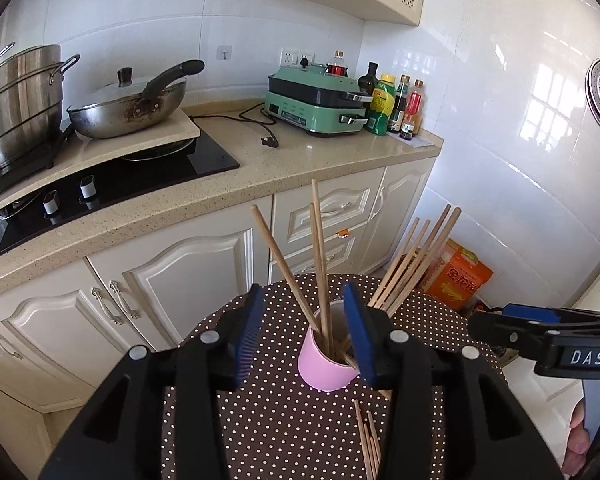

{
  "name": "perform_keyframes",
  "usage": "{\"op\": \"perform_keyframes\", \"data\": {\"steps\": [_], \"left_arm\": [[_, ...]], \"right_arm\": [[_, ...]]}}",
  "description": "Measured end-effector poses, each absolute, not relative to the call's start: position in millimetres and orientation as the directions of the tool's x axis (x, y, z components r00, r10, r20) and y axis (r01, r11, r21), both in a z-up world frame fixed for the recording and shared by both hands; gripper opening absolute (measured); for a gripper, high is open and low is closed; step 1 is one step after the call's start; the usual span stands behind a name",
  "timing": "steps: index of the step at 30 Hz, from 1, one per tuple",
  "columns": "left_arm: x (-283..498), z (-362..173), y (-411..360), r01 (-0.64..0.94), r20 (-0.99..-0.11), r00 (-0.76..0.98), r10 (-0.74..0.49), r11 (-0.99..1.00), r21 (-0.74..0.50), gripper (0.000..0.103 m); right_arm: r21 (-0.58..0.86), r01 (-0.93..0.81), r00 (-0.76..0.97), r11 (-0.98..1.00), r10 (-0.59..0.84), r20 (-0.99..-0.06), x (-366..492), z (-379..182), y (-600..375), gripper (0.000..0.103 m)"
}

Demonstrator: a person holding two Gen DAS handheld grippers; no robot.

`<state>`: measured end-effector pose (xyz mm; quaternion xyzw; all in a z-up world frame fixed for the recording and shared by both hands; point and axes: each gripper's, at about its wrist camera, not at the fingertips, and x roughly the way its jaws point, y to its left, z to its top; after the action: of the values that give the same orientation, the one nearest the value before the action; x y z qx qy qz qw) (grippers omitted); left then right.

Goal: Organize utensils
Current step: 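Move both open tools back down to the chopstick pile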

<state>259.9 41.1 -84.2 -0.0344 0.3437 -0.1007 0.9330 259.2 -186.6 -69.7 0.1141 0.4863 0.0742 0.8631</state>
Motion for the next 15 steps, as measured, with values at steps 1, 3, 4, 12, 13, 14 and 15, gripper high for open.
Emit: {"op": "perform_keyframes", "data": {"steps": [1, 3, 4, 12, 13, 14, 15], "left_arm": [[255.8, -81.4, 41.6, 0.166, -0.63, 0.748, -0.212, 0.977, -0.132, 0.044], [246.6, -75.4, 42.3, 0.169, -0.618, 0.757, -0.213, 0.977, -0.13, 0.046], [240.9, -72.0, 42.2, 0.174, -0.611, 0.762, -0.216, 0.976, -0.128, 0.046], [199.5, -52.2, 38.8, 0.237, -0.563, 0.785, -0.257, 0.965, -0.109, 0.053], [195.5, -51.5, 38.8, 0.245, -0.561, 0.785, -0.262, 0.964, -0.107, 0.054], [191.1, -51.1, 38.7, 0.25, -0.56, 0.785, -0.264, 0.963, -0.103, 0.054], [185.5, -51.2, 38.6, 0.255, -0.559, 0.785, -0.267, 0.962, -0.1, 0.054]], "right_arm": [[0.271, -0.018, 0.522, 0.962, 0.24, -0.818, 255.7, -67.0, -187.4, 0.078], [0.281, -0.019, 0.532, 0.96, 0.247, -0.81, 249.1, -61.8, -189.2, 0.079], [0.285, -0.018, 0.538, 0.958, 0.249, -0.805, 244.1, -58.3, -190.4, 0.08], [0.276, -0.002, 0.605, 0.961, 0.221, -0.765, 195.3, -32.9, -197.8, 0.087], [0.272, -0.004, 0.611, 0.962, 0.218, -0.761, 189.4, -31.4, -197.8, 0.087], [0.27, -0.009, 0.614, 0.963, 0.218, -0.759, 183.8, -30.7, -197.5, 0.087], [0.268, -0.011, 0.615, 0.963, 0.218, -0.758, 178.5, -30.8, -197.3, 0.088]]}}
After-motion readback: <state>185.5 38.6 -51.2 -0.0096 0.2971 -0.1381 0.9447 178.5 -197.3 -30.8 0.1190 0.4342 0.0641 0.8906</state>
